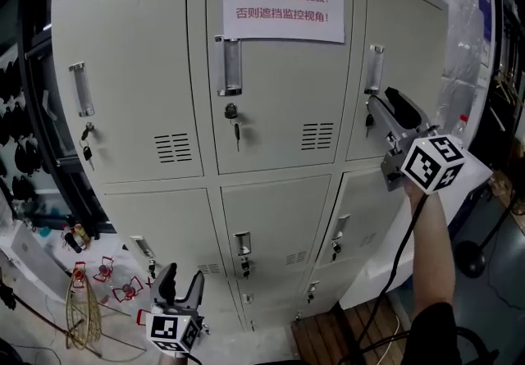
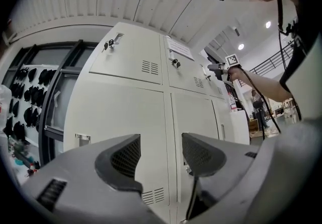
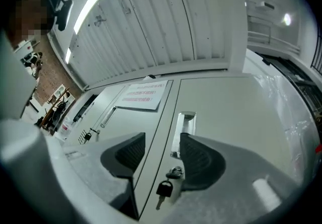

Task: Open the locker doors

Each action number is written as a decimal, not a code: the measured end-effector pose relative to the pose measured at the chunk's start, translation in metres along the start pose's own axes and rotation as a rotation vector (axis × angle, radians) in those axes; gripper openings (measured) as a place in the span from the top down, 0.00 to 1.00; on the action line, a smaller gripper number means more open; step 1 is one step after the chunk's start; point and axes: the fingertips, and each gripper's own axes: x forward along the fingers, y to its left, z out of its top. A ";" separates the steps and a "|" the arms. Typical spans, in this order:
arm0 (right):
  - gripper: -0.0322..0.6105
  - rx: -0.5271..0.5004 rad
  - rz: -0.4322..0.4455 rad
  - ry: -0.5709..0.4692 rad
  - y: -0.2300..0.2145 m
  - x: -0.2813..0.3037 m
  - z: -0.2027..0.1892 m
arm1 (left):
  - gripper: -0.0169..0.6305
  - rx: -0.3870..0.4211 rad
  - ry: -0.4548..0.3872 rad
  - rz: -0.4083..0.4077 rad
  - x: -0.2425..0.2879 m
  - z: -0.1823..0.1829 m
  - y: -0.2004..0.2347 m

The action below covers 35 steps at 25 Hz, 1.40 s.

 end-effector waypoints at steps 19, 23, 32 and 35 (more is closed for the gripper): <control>0.65 0.112 0.062 0.189 -0.012 0.046 -0.013 | 0.58 -0.062 0.078 -0.032 -0.004 -0.041 0.034; 0.65 0.104 0.063 0.167 -0.007 0.025 0.001 | 0.58 -0.072 0.089 -0.090 0.006 -0.047 0.024; 0.68 0.028 -0.011 0.155 -0.014 -0.053 0.041 | 0.58 -0.119 0.124 -0.284 0.035 -0.070 -0.033; 0.67 -0.018 -0.061 0.172 -0.024 -0.078 0.051 | 0.58 -0.147 0.145 -0.355 0.041 -0.075 -0.057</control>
